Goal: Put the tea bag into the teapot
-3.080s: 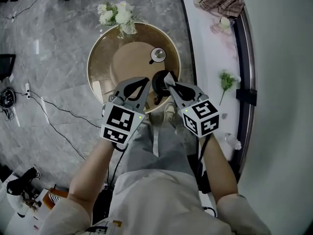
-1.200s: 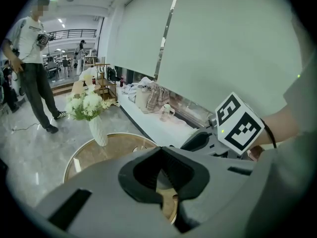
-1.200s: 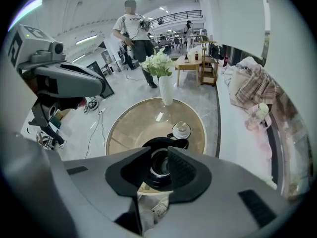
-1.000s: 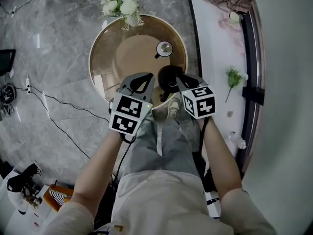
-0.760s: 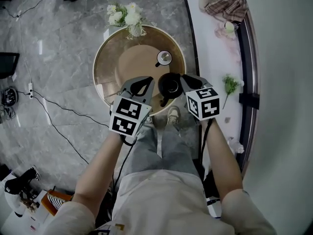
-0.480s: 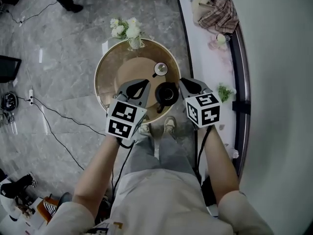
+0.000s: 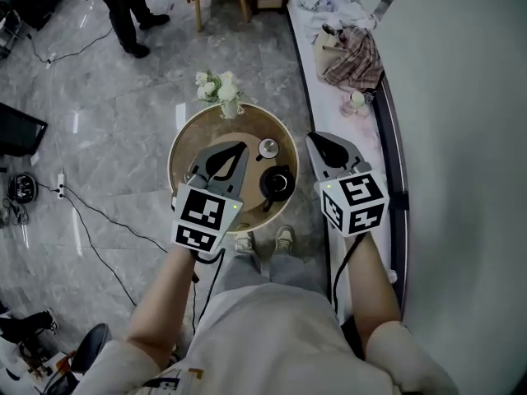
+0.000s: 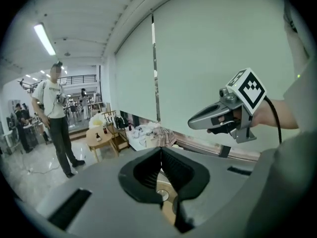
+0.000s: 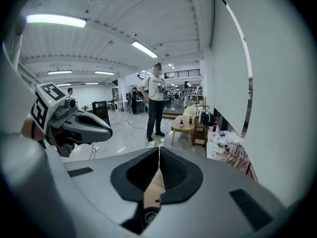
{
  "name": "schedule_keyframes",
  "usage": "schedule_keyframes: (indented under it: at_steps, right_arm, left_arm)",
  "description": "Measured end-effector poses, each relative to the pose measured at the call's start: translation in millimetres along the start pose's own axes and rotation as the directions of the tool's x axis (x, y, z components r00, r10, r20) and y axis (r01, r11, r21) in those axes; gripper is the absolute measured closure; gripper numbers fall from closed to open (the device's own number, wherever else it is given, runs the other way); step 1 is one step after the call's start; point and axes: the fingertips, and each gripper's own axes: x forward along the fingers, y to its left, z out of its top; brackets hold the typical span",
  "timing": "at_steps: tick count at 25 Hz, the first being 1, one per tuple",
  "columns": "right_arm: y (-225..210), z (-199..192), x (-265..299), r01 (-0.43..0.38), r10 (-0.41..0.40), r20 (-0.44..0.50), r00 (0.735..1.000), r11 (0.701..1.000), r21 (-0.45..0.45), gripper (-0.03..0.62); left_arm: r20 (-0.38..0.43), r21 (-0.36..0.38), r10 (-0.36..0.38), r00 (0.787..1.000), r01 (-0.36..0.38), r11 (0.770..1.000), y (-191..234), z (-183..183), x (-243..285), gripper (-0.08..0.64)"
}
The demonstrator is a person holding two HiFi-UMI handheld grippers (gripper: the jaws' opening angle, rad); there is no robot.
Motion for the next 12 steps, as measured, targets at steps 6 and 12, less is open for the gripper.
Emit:
schedule_keyframes:
  at_steps: [6, 12]
  right_arm:
    - [15.7, 68.8, -49.2, -0.026, 0.031, 0.16, 0.987, 0.999, -0.03, 0.584]
    - [30.0, 123.5, -99.5, -0.038, 0.063, 0.308, 0.949, 0.996, -0.085, 0.584]
  left_arm:
    - [0.164, 0.05, 0.066, 0.984, -0.076, 0.996, -3.3, 73.1, -48.9, 0.552]
    - [0.323, 0.04, 0.079, 0.943, -0.097, 0.994, -8.7, 135.1, -98.2, 0.552]
